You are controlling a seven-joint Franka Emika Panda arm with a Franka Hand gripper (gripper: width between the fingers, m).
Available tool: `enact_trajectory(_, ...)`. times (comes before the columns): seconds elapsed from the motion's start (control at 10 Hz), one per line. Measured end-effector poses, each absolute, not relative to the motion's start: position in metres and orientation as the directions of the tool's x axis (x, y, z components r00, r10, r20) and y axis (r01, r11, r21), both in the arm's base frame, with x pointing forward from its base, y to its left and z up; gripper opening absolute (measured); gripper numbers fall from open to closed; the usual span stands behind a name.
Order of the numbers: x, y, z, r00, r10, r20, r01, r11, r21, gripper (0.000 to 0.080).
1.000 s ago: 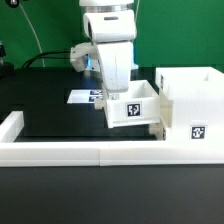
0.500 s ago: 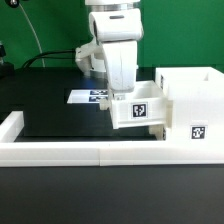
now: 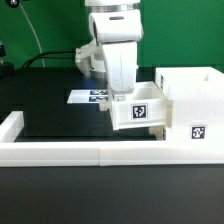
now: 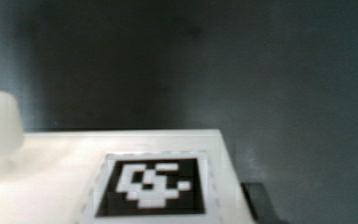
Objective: Assemble drawer
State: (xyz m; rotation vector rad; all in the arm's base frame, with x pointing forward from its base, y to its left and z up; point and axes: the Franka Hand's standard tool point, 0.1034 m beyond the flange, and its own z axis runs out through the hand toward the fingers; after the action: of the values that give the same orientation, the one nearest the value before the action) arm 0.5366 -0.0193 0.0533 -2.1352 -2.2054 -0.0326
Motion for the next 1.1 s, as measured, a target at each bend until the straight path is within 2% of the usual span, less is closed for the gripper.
enact_trajectory(0.7,0.5367,-0.0139,0.0515,-0.012,0.998,0.067,0.999,0.014,-0.035,0.0044)
enact_trajectory(1.1,0.5381,-0.0086,0.0521,-0.056,0.997,0.049,0.998,0.057,-0.029,0.0044)
